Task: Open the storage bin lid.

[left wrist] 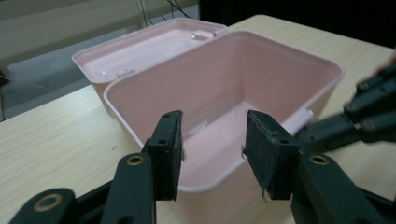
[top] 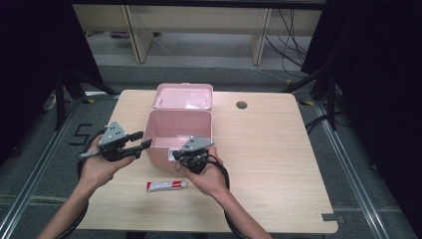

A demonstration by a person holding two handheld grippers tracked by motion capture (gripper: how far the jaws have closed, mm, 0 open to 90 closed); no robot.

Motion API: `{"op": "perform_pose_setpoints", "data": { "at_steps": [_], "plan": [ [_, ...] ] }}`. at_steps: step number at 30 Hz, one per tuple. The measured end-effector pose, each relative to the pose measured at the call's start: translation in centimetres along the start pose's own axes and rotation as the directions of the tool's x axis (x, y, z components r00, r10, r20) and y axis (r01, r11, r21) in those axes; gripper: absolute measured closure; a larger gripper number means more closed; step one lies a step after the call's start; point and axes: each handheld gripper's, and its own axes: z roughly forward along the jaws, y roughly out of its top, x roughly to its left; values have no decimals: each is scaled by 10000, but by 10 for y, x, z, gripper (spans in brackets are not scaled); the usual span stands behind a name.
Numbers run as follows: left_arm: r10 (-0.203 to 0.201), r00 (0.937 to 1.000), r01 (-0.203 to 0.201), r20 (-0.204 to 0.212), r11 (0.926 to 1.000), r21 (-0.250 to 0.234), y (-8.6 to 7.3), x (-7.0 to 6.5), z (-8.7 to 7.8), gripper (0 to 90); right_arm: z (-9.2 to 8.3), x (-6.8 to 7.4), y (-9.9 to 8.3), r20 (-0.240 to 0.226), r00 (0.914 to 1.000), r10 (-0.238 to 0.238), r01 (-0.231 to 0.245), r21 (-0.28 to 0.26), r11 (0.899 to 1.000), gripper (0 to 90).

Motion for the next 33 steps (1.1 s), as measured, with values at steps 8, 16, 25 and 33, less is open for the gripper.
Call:
{"op": "perform_pose_setpoints", "data": {
  "at_steps": [8, 16, 25, 33],
  "plan": [
    [357, 9976, -390, 590, 9977, 563, -21, -11, -4, 559, 0, -1, 1, -4, 9998, -199, 199, 19, 9998, 900],
    [1543, 9706, -1837, 1847, 9709, 1539, -33, -16, 3, 534, 0, -1, 1, -23, 9998, -217, 217, 50, 9998, 900],
    [1559, 9584, -2028, 2390, 9613, 1864, -43, -18, 10, 526, 0, -2, 2, -77, 9998, -174, 174, 60, 9998, 900],
    [1365, 9480, -2019, 2876, 9563, 2116, -54, -22, 14, 516, 0, -2, 2, -154, 9999, -38, 39, 46, 10000, 900]
  ]
}}
